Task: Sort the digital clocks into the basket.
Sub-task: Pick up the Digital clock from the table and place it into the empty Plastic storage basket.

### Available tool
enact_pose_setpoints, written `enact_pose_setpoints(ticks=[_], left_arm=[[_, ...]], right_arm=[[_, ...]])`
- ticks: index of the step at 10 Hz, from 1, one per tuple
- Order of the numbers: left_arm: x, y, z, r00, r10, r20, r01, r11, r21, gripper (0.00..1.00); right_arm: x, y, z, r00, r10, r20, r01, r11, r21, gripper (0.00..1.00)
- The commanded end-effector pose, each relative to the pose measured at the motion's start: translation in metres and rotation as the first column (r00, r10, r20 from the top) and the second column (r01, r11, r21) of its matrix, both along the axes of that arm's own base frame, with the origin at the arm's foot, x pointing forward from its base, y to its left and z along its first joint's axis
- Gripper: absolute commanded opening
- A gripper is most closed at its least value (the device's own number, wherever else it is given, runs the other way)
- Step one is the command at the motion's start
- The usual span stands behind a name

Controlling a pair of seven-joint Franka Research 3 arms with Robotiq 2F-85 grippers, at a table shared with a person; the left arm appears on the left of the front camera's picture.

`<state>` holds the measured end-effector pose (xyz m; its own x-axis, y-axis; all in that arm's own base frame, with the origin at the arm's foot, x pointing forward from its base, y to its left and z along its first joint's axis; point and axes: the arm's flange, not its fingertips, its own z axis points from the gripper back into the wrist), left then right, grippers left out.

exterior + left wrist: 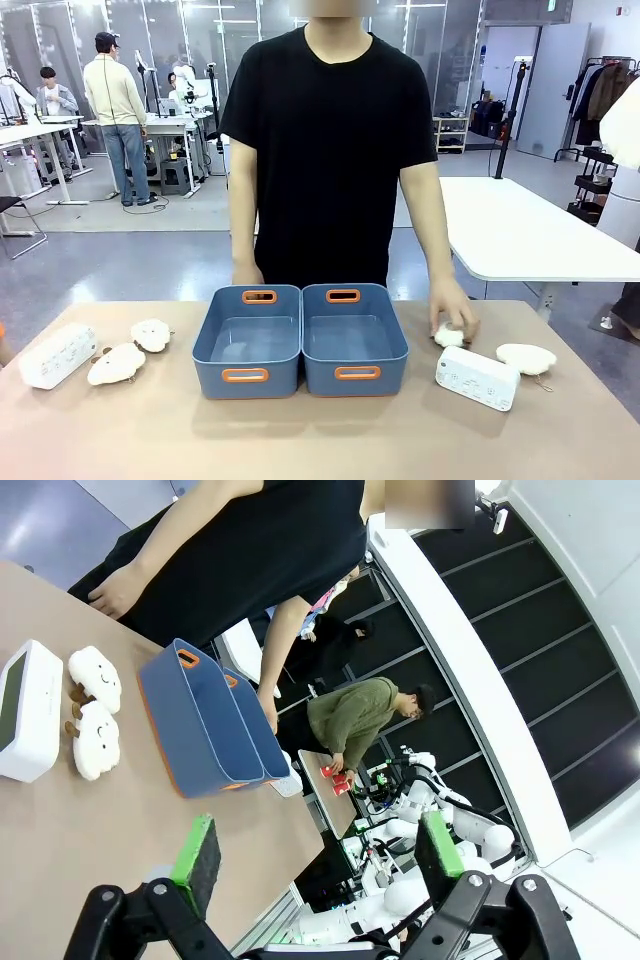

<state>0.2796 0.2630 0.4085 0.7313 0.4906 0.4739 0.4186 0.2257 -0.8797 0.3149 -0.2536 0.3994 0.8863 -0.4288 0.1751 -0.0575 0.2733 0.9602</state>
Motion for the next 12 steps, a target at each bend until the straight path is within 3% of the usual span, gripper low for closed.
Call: enact_pose_setpoints(ticks=[1, 7, 8, 9, 10, 11, 12], left_arm=[[-0.001, 0.000, 0.001, 1.000, -0.004, 0.011, 0.004, 1.000, -0.010, 1.00], [0.000, 0.000, 0.000, 1.000, 0.000, 0.000, 0.000, 1.000, 0.000, 1.00], [-0.001, -0.004, 0.009, 0.999, -0.047, 0.014, 0.046, 0.998, 0.046, 1.00], [0.001, -0.008, 0.018, 1.000, -0.020, 0.004, 0.019, 0.986, 0.167, 1.00], [0.008, -0.012, 0.038, 0.996, -0.077, -0.048, 0.087, 0.959, 0.268, 1.00], [0.031, -0.022, 0.072, 0.992, -0.089, -0.088, 0.120, 0.873, 0.472, 1.00], [0.054, -0.041, 0.094, 0.979, -0.151, -0.137, 0.204, 0.737, 0.644, 1.00]], right_arm=[[0.000, -0.002, 0.000, 1.000, 0.007, 0.004, -0.007, 1.000, 0.007, 1.00], [0.000, -0.002, 0.000, 1.000, 0.007, 0.004, -0.007, 1.000, 0.007, 1.00], [0.000, -0.002, 0.000, 1.000, 0.007, 0.004, -0.007, 1.000, 0.007, 1.00], [0.000, -0.002, 0.000, 1.000, 0.007, 0.004, -0.007, 1.000, 0.007, 1.00], [0.000, -0.002, 0.000, 1.000, 0.007, 0.004, -0.007, 1.000, 0.007, 1.00], [0.000, -0.002, 0.000, 1.000, 0.007, 0.004, -0.007, 1.000, 0.007, 1.00], [0.000, -0.002, 0.000, 1.000, 0.007, 0.004, -0.007, 1.000, 0.007, 1.00]])
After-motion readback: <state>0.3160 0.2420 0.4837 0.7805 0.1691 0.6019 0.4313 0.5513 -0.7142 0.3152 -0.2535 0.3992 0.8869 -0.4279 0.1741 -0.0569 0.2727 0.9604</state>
